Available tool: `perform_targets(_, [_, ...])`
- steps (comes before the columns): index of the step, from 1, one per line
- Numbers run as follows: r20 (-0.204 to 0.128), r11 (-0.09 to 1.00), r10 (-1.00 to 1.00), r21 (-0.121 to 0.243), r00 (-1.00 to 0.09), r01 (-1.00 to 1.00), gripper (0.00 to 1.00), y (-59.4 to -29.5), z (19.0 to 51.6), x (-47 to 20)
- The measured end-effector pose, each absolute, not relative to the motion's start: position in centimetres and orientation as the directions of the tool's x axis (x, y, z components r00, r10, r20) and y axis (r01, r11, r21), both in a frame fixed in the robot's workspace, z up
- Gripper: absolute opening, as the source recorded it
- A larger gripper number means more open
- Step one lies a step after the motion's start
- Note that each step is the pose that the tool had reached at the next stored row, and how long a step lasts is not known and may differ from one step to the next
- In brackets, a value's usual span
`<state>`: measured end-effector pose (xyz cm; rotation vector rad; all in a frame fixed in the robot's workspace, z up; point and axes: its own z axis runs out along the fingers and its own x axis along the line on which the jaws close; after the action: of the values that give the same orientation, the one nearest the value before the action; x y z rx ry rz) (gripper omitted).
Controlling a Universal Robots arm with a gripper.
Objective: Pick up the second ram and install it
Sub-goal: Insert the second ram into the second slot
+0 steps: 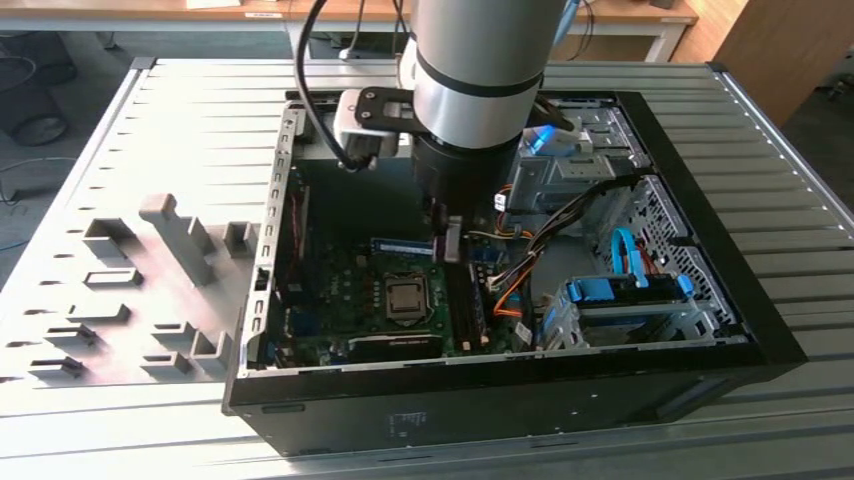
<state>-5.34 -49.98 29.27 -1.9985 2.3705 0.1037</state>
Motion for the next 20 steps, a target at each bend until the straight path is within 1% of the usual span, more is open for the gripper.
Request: perform_targets(20, [-0.066, 0.306, -0.95, 0.024, -0.306, -0.952, 0.14, -49.98, 29.26, -5.34])
